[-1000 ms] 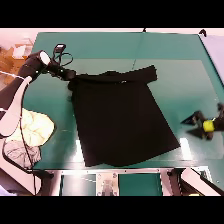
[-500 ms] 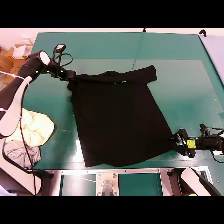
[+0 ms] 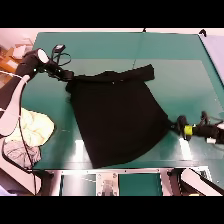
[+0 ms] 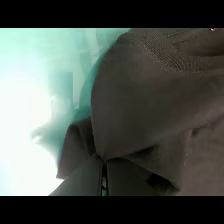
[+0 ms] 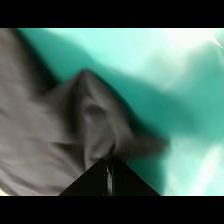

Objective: Fold the shirts.

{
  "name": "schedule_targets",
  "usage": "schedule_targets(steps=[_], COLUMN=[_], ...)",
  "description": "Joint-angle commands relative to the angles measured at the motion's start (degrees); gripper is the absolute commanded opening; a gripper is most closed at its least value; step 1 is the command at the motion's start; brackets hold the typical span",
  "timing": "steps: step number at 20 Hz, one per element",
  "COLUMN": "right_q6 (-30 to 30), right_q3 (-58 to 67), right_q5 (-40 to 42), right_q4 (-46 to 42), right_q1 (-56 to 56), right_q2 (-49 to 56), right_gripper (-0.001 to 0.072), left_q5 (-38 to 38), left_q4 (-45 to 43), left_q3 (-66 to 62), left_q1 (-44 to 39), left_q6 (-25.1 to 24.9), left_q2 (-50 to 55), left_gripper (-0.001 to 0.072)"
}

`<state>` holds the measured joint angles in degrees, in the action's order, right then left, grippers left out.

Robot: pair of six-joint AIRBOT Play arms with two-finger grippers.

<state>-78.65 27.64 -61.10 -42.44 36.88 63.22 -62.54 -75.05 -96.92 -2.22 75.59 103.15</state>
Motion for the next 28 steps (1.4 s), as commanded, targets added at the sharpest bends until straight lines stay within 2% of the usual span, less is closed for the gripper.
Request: schedule_targets(steps=[1,3,5,10,13,15,16,17,18,20,23,25,27,28], right_q6=[-0.09,-1.27,-3.13,-8.66,-9.46,-9.38,-9.18,-9.22,-9.22,-9.27,-9.84,-9.07,-7.87,-8.15], right_q3=[18.03,32.72,45.13,73.81,82.29,82.6,83.19,84.19,85.2,85.46,82.12,72.83,57.57,49.07], right_q5=[0.39,-3.1,-4.79,-6.99,-9.73,-9.99,-11.3,-13.94,-17.51,-23.28,-27.32,-27.15,-24.98,-23.08], right_q4=[3.56,3.41,3.43,3.41,3.41,2.69,2.54,2.58,2.56,1.88,-8.72,-17.53,-23.23,-23.82], right_q1=[-1.88,-4.26,-7.76,-15.63,-18.01,-18.08,-17.51,-16.31,-14.75,-10.84,-6.14,-4.85,-3.65,-2.91], right_q2=[7.93,17.66,26.71,46.07,52.35,52.54,52.54,52.52,52.35,50.31,43.23,35.06,24.46,18.99], right_gripper=[0.0017,0.0017,0.0017,0.0017,0.0017,0.0018,0.0077,0.0309,0.037,0.037,0.035,0.0319,0.0311,0.0318], left_q5=[-14.08,-21.68,-25.09,-25.59,-24.61,-24.09,-23.78,-23.58,-23.19,-21.84,-21.81,-21.99,-21.88,-21.86], left_q4=[-0.76,1.22,5.9,8.07,8.07,8.11,7.72,7.56,7.3,6.38,4.96,4.81,4.76,4.76], left_q3=[-1.9,-0.33,4.31,21.64,26.16,25.7,25.2,24.52,23.76,22.73,21.2,20.17,18.99,18.58], left_q1=[4.2,6.88,7.13,-0.44,-4.55,-4.85,-4.68,-4.44,-4.26,-4.26,-4.26,-4.26,-4.26,-4.26], left_q6=[3.65,5.16,5.2,6.1,6.64,6.73,6.88,6.84,6.82,6.16,4.22,1.88,0.33,0.31], left_q2=[-0.07,-0.11,-1.27,-6.84,-7.37,-7.37,-7.37,-7.37,-7.37,-7.37,-7.37,-7.37,-7.37,-7.37], left_gripper=[0.0032,0.0032,0.0032,0.0032,0.0032,0.0032,0.0032,0.0033,0.0032,0.0033,0.0034,0.0034,0.0035,0.0142])
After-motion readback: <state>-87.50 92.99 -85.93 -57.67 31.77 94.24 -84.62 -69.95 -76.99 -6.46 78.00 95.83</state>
